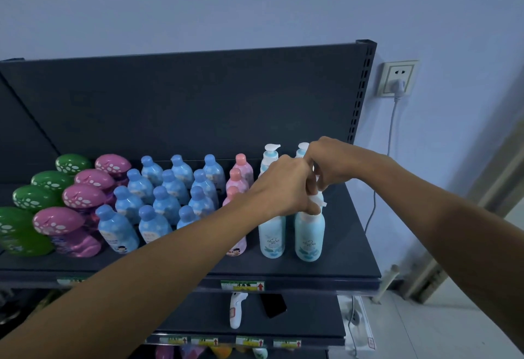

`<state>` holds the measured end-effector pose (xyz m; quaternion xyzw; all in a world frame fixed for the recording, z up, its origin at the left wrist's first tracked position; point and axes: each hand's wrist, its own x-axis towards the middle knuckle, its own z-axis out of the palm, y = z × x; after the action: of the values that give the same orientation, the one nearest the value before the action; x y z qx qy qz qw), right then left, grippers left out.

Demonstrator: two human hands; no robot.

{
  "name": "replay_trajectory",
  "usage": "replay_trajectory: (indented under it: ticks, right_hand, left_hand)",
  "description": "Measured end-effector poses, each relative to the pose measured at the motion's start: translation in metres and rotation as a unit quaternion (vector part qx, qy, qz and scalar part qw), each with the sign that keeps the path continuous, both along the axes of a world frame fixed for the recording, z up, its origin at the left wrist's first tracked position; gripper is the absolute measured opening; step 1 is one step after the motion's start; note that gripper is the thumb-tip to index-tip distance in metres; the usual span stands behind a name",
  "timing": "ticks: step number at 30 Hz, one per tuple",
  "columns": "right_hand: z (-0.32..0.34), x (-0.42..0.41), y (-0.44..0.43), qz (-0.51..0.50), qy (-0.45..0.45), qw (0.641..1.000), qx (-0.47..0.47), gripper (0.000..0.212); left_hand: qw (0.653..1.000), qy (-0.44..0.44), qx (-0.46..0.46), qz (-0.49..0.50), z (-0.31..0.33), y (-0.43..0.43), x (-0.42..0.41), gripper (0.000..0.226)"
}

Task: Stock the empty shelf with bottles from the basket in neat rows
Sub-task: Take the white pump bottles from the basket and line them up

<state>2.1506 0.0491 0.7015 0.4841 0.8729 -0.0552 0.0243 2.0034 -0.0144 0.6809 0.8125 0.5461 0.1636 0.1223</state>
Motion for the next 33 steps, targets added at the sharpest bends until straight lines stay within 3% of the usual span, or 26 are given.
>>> replay_trajectory:
  ticks: [33]
  right_hand:
    - [-0.006, 0.004, 0.015, 0.008, 0.026, 0.997, -0.066, 0.048]
  left_hand:
    - [1.000, -0.010, -0.010, -0.011, -0.020, 0.006, 0.010, 0.039]
